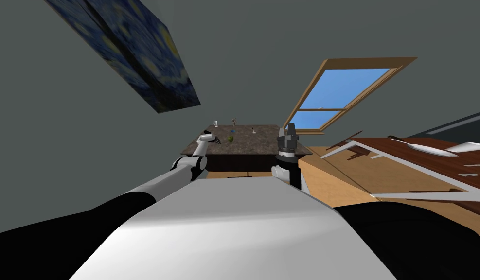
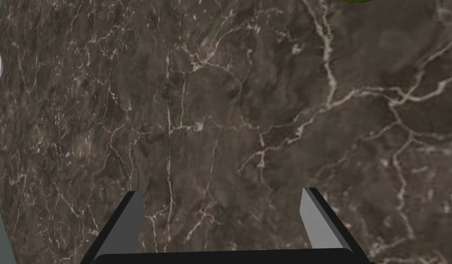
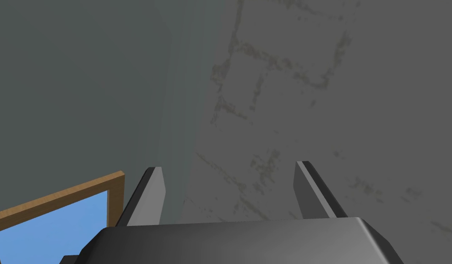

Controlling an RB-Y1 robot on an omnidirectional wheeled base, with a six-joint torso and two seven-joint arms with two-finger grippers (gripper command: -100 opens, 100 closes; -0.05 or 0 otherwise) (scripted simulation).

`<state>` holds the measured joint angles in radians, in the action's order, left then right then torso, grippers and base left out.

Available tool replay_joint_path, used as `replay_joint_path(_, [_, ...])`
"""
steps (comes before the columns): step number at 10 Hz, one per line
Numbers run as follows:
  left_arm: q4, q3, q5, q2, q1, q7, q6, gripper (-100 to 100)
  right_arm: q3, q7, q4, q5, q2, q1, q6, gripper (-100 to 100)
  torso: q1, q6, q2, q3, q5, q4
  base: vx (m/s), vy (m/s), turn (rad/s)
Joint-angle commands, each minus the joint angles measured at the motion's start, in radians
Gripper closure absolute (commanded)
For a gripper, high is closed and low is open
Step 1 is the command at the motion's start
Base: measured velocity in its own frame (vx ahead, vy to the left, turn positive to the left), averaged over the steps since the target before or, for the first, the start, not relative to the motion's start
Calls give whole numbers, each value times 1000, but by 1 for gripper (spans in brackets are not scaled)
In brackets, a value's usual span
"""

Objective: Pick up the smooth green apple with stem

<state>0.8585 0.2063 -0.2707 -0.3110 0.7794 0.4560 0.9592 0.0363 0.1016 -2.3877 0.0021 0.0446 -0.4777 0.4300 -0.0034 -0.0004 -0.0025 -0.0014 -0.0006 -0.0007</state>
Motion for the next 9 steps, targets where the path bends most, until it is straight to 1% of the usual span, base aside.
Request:
replay_joint_path(1, [-32,0,-3,-2,21,7,35,-100,0,0,0,0,0,0,0,0,0,0,0,0,0,0,28,-39,11])
replay_joint_path(2, [-74,0,-9,-5,62,20,71,-100,0,0,0,0,0,0,0,0,0,0,0,0,0,0,24,-46,25])
replay_joint_path(3, [-78,0,-9,-5,62,20,81,-100,0,0,0,0,0,0,0,0,0,0,1,0,0,0,26,-40,9])
replay_joint_path(4, [-114,-1,-14,-9,101,33,124,-100,0,0,0,0,0,0,0,0,0,0,1,0,0,0,34,-47,20])
replay_joint_path(5, [-122,-1,-14,-9,101,33,124,-100,0,0,0,0,0,0,0,0,0,0,0,0,0,0,30,-44,10])
replay_joint_path(6, [-164,-2,-19,-12,137,44,163,-100,0,0,0,0,0,0,0,0,0,0,0,0,0,0,34,-56,18])
replay_joint_path(7, [-190,-4,-23,-15,168,55,191,-100,0,0,0,0,0,0,0,0,-1,0,0,0,0,0,55,-98,21])
replay_joint_path(8, [-202,-4,-23,-15,171,55,201,-100,0,0,0,0,0,0,0,0,-3,0,-1,-1,-1,0,39,-76,14])
replay_joint_path(9, [-234,-5,-27,-18,202,64,234,-100,0,0,0,0,0,0,0,0,-2,0,0,0,-1,0,37,-60,14])
